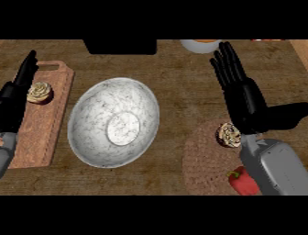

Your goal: Pick the bell pepper from the placemat and place it in the bowl

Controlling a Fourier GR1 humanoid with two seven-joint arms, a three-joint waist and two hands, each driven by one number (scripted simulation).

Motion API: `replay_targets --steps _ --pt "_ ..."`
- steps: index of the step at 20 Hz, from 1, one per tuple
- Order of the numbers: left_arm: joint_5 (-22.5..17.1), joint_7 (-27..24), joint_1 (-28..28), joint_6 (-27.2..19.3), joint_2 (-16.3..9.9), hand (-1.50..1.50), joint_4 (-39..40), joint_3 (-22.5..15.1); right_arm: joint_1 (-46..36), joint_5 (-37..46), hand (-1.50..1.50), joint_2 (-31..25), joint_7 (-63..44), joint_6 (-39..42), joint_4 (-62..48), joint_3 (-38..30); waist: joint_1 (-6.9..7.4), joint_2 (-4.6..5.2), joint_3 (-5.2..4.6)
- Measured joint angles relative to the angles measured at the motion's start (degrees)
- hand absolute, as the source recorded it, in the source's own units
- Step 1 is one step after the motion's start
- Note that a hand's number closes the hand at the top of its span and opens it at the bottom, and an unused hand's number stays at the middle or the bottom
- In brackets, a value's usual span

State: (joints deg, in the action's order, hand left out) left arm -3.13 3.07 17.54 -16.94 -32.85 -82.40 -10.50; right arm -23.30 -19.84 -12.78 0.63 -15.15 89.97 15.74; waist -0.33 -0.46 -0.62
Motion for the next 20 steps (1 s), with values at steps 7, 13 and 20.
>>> replay_targets --steps 7,13,20 --pt "-5.62 -1.59 0.43 -0.29 3.59 0.0 -0.75 3.99 -0.99 -5.79 -1.5 0.09 2.05 19.0 13.45 11.34 1.1 -1.2 0.39" --pt "-11.73 -4.35 -3.8 0.49 5.55 0.0 -2.2 9.06 15.9 -0.39 -1.5 -9.86 16.73 26.17 27.55 12.0 -2.24 -0.9 0.74" --pt "-14.73 -6.5 -6.58 2.98 5.49 0.0 -3.2 11.92 32.58 6.06 -1.5 -24.35 35.38 35.64 34.81 0.76 -3.07 -0.44 0.83"
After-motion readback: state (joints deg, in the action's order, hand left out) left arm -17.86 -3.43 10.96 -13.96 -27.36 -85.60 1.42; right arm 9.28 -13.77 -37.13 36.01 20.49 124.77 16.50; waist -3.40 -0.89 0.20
